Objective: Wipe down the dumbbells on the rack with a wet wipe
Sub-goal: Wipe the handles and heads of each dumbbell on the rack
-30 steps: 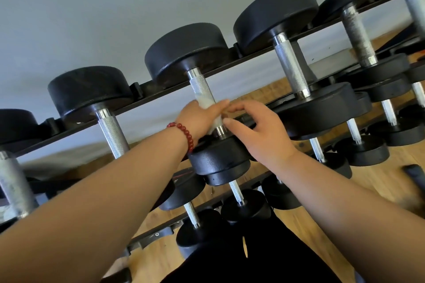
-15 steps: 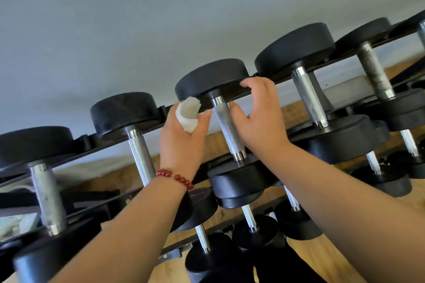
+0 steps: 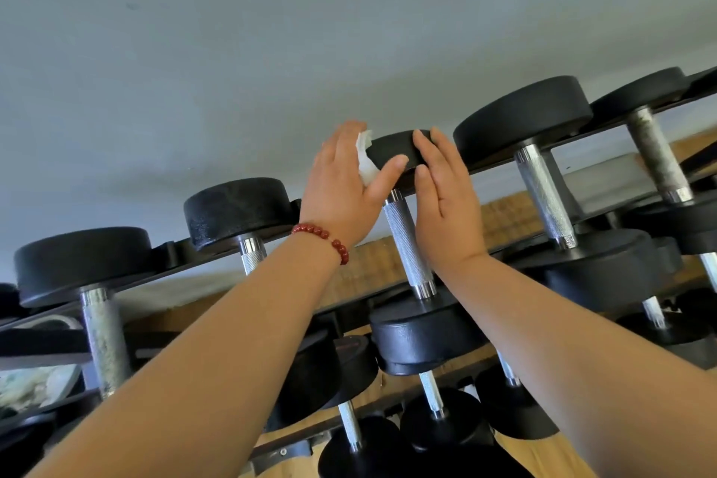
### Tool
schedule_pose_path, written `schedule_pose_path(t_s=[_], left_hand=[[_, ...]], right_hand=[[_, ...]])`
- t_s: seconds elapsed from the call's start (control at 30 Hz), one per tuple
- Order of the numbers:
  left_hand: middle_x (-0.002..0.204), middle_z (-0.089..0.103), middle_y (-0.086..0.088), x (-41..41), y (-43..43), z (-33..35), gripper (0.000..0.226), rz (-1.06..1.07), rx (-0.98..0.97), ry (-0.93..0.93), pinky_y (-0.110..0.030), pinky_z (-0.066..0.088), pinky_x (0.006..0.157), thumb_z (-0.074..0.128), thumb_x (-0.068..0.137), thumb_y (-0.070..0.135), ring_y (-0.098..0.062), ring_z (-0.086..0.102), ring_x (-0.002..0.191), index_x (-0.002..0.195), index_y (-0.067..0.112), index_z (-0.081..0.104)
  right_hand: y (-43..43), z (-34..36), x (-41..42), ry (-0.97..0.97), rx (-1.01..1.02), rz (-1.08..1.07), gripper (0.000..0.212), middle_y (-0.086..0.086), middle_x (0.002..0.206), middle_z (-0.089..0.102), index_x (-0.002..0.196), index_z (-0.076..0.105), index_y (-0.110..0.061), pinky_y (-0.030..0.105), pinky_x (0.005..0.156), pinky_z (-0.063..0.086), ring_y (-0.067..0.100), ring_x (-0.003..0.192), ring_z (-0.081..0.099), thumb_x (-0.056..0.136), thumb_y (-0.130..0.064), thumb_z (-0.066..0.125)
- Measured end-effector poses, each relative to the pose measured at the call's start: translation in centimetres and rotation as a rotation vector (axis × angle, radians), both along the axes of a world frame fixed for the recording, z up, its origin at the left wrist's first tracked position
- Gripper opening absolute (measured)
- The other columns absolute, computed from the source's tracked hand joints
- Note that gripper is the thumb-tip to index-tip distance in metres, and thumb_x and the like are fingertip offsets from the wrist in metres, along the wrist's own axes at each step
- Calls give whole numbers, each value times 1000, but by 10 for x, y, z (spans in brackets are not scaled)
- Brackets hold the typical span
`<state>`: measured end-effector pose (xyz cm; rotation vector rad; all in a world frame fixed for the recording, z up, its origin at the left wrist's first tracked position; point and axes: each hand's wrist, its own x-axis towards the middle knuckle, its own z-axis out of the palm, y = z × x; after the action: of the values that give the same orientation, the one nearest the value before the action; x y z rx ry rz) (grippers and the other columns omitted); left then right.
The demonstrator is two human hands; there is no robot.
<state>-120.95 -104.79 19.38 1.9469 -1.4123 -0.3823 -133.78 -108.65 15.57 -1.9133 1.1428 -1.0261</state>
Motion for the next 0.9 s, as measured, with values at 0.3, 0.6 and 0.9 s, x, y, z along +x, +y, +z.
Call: schedule_pose_path(t_s=[0.3,0.6,0.9], left_hand=[[138,54,-8,-1,-19,1,41,41,-46,-58,-34,20,119,29,104,24,-22,38,139,132,7,54],[141,51,-3,6,-35,11,40,114,85,104,-18,24,105,28,106,24,-15,40,134,135,13,54],[115,51,14,-10,-8,-16,37,278,-163,323,-39,45,103,30,103,25,-8,49,114,127,21,58]], right_hand=[[-1,-1,0,-1,-6,-6,39,-3,155,30,142,37,-35,-1,106,14,-8,134,21,105,-22,32],[-2,-2,-1,-11,5,-6,37,-7,154,31,138,35,-40,-1,105,15,-10,133,21,105,-25,32],[-1,2,-2,-32,93,13,41,-10,156,28,146,41,-29,-2,103,17,-10,134,20,106,-22,33]])
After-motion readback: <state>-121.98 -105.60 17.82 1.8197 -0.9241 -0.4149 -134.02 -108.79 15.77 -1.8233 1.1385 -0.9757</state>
